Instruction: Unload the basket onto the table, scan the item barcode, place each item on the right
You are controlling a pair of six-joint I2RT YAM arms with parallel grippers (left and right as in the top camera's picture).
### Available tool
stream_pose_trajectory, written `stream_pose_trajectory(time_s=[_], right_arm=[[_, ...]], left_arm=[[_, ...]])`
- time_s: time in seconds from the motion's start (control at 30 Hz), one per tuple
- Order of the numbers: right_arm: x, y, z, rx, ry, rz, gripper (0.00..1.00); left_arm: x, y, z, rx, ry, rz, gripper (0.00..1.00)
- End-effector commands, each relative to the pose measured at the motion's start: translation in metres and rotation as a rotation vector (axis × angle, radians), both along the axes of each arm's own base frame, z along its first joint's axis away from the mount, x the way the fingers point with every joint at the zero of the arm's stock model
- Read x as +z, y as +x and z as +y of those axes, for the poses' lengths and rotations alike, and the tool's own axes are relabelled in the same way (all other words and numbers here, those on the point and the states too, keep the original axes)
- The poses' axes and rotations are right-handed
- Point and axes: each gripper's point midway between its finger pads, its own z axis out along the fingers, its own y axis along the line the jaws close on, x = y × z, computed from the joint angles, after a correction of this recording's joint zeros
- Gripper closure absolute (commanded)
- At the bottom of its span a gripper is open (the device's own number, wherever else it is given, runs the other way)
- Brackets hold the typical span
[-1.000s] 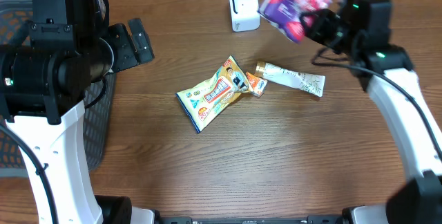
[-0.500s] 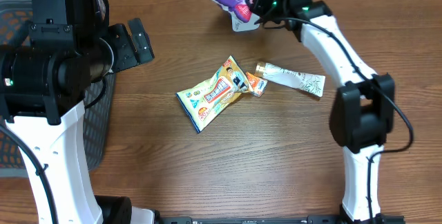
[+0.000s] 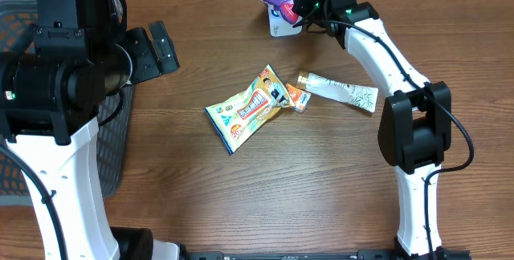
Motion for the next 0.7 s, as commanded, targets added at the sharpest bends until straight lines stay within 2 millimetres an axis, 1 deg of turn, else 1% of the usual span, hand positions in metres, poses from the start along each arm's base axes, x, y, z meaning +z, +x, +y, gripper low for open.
stream_pose_trajectory(time_s=[0.0, 0.1, 0.2, 0.27, 0.33, 0.37, 0.43, 0.47, 0.5, 0.53, 0.57, 0.67], right_arm=[[0.014, 0.011, -0.005, -0.035, -0.006, -0.044, 0.96], [0.019, 0.011, -0.006, -0.036, -0.005, -0.048, 0.96], [0.032, 0.012, -0.018, -0.053, -0.01, -0.036, 0.96], [0.051, 0.015, -0.04, -0.088, -0.011, -0.029, 0.96], [0.069, 0.016, -0.067, -0.138, -0.003, -0.016, 0.96], [0.079, 0.016, -0.086, -0.177, 0.005, -0.002, 0.96], [0.097, 0.012, -0.133, -0.253, 0.005, 0.024, 0.96], [0.103, 0.009, -0.157, -0.292, 0.002, 0.039, 0.96], [0.106, 0.003, -0.187, -0.34, -0.002, 0.066, 0.96], [0.105, -0.002, -0.209, -0.376, -0.004, 0.089, 0.96], [0.103, -0.009, -0.235, -0.42, -0.007, 0.122, 0.96], [0.084, -0.038, -0.308, -0.55, -0.015, 0.24, 0.96]], left_arm=[[0.0, 0.001, 0.003, 0.002, 0.015, -0.002, 0.0], [0.0, 0.001, 0.003, 0.002, 0.015, -0.002, 0.0], [0.0, 0.001, 0.003, 0.002, 0.015, -0.002, 0.0], [0.0, 0.001, 0.003, 0.002, 0.015, -0.002, 0.0], [0.0, 0.001, 0.003, 0.002, 0.015, -0.002, 0.0], [0.0, 0.001, 0.003, 0.002, 0.015, -0.002, 0.0], [0.0, 0.001, 0.003, 0.002, 0.015, -0.002, 0.0], [0.0, 0.001, 0.003, 0.002, 0.015, -0.002, 0.0], [0.0, 0.001, 0.003, 0.002, 0.015, -0.002, 0.0], [0.0, 0.001, 0.003, 0.002, 0.015, -0.002, 0.0], [0.0, 0.001, 0.003, 0.002, 0.015, -0.002, 0.0], [0.0, 0.001, 0.003, 0.002, 0.015, -0.002, 0.0]])
